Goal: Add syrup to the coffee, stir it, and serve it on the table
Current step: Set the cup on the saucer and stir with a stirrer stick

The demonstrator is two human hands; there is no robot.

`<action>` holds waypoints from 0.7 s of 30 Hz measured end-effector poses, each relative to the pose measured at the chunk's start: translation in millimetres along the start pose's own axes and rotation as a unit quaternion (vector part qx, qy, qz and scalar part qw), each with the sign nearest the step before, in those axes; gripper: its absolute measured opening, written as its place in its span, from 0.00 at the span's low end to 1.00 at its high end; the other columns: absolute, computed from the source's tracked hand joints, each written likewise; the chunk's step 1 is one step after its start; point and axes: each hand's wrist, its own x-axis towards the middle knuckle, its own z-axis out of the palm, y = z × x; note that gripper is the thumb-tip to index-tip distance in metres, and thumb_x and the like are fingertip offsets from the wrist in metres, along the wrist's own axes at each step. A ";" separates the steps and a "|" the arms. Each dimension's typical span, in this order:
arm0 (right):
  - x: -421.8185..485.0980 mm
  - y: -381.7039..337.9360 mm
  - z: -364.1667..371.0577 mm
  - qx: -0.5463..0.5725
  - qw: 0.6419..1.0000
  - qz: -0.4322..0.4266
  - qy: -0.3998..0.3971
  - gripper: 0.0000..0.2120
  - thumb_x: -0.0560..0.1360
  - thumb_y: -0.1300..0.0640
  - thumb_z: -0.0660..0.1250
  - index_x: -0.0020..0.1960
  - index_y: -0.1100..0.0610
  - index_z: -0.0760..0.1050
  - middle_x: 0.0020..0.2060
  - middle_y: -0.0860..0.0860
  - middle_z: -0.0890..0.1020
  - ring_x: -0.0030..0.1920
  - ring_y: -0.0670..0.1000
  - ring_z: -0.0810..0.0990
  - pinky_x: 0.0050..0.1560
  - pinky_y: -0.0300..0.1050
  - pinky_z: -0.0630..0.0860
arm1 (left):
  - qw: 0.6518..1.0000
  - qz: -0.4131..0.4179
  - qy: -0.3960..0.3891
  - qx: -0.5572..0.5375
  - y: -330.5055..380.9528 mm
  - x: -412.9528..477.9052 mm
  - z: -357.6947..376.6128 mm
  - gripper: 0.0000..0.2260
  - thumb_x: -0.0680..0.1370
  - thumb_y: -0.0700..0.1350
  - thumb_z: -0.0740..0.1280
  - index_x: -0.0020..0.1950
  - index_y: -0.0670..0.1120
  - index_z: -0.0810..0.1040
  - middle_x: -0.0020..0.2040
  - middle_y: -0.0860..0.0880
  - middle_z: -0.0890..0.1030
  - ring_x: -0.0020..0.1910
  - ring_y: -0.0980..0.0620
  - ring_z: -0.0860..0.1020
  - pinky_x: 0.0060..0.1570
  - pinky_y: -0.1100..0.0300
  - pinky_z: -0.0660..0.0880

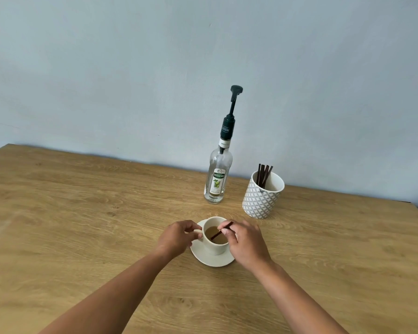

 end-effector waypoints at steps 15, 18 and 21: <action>1.1 -0.2 2.2 0.027 1.000 0.013 0.002 0.08 0.77 0.56 0.65 0.51 0.45 0.79 0.44 0.42 0.83 0.48 0.48 0.77 0.55 0.49 0.67 | 1.000 0.009 0.002 0.000 0.7 -0.8 0.1 0.04 0.73 0.49 0.75 0.42 0.60 0.83 0.45 0.58 0.85 0.38 0.54 0.85 0.33 0.61 0.74; -0.2 1.3 1.2 -0.012 1.000 0.011 0.009 0.09 0.77 0.57 0.65 0.51 0.45 0.80 0.44 0.42 0.83 0.47 0.48 0.76 0.54 0.49 0.67 | 1.000 0.007 0.004 0.000 0.0 -0.4 0.5 0.03 0.73 0.49 0.75 0.44 0.58 0.84 0.45 0.58 0.85 0.39 0.53 0.85 0.35 0.59 0.76; -1.6 2.9 -0.8 -0.037 0.999 0.012 0.021 0.08 0.77 0.58 0.65 0.50 0.46 0.78 0.43 0.42 0.82 0.46 0.49 0.76 0.52 0.49 0.66 | 1.000 0.007 0.005 0.000 -0.6 0.2 1.0 0.03 0.73 0.49 0.74 0.45 0.57 0.84 0.45 0.58 0.85 0.40 0.52 0.85 0.37 0.56 0.76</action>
